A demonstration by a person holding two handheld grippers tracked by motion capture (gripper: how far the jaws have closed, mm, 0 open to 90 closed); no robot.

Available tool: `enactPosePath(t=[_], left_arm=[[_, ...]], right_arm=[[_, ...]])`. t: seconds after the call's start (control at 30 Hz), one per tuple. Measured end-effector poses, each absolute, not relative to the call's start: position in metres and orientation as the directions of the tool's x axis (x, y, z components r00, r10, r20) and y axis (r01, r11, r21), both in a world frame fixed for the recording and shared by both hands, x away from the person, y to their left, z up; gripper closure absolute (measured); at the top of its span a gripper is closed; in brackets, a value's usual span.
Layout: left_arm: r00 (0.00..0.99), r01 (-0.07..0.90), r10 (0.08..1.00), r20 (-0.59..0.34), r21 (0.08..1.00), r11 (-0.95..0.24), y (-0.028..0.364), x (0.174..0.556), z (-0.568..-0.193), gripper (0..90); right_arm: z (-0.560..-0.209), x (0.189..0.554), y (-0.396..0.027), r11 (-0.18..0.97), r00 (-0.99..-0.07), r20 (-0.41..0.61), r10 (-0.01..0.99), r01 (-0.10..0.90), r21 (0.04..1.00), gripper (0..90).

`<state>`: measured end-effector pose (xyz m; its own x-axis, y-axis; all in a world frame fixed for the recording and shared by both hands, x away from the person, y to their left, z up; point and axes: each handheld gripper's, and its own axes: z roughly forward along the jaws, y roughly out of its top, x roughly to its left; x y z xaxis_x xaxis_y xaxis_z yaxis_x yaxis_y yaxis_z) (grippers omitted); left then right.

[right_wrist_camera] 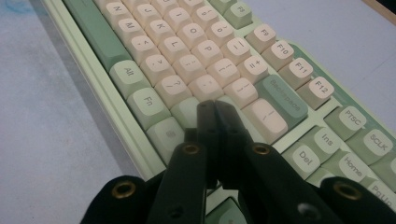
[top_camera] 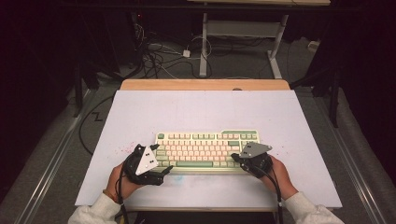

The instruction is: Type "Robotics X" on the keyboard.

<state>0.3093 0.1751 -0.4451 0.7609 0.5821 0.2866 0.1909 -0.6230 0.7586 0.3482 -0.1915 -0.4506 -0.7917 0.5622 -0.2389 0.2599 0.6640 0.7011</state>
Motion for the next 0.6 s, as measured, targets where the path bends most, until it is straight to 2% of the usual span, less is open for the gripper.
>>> enactPosePath(t=[0.2,0.33,0.47,0.53,0.57,0.6], left_arm=[[0.761,0.192,0.584,0.281,0.763,-0.617,0.176,0.309,-0.443,17.5],[0.759,0.206,0.598,0.258,0.776,-0.597,0.178,0.31,-0.441,22.1],[0.755,0.226,0.615,0.227,0.79,-0.569,0.184,0.313,-0.436,39.1],[0.761,0.235,0.612,0.216,0.787,-0.571,0.186,0.314,-0.434,59.2],[0.77,0.241,0.606,0.2,0.788,-0.566,0.188,0.316,-0.433,62.3],[0.773,0.25,0.608,0.183,0.793,-0.556,0.188,0.317,-0.432,71.5]], right_arm=[[-0.454,0.349,-0.191,0.674,-0.788,-0.247,0.564,0.266,0.689,90.0],[-0.454,0.35,-0.192,0.665,-0.785,-0.24,0.571,0.271,0.695,90.0],[-0.454,0.349,-0.192,0.664,-0.782,-0.243,0.574,0.271,0.696,90.0],[-0.455,0.349,-0.192,0.663,-0.781,-0.243,0.575,0.271,0.697,90.0],[-0.455,0.349,-0.192,0.663,-0.781,-0.244,0.575,0.271,0.698,90.0],[-0.455,0.348,-0.192,0.663,-0.781,-0.244,0.575,0.271,0.698,90.0]])
